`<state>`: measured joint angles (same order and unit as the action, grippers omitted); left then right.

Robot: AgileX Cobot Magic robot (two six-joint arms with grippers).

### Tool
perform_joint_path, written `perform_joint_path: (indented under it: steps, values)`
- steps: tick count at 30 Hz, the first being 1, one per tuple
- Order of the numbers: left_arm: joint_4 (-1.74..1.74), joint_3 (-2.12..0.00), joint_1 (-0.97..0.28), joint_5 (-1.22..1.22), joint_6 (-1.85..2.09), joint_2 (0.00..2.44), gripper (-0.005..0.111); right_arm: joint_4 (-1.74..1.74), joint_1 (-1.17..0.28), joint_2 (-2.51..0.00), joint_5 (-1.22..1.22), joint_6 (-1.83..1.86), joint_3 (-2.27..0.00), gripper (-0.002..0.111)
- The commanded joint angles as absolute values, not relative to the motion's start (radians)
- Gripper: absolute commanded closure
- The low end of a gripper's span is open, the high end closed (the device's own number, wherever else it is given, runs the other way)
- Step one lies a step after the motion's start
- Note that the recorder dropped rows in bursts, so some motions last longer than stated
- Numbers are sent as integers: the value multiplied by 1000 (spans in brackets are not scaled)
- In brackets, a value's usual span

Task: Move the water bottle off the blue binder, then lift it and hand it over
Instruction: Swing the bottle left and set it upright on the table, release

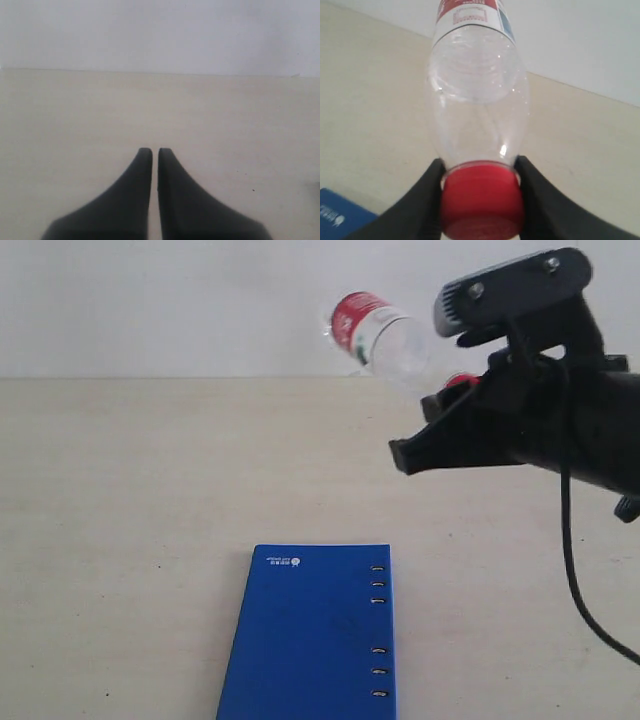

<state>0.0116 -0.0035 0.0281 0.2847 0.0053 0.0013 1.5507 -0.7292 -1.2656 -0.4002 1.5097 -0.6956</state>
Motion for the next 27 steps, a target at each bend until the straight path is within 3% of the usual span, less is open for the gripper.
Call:
perform_joint_path:
  steps: [1,11,19,21,23,26,27]
  values:
    - [9,0,30,285,9,0,102,1744,-727,-1254,-532,1738,-746,108]
    - [9,0,30,285,9,0,102,1744,-727,-1254,-529,1771,-804,108]
    - [9,0,30,285,9,0,102,1744,-727,-1266,-62,2031,-822,108]
    - [9,0,30,285,9,0,102,1744,-727,-1266,107,2126,-814,108]
    - [9,0,30,285,9,0,102,1534,-727,-1266,362,2094,-821,108]
    - [9,0,30,285,9,0,102,1417,-727,-1266,327,2020,-823,108]
    - [9,0,30,285,9,0,102,1315,-727,-1266,213,1855,-823,108]
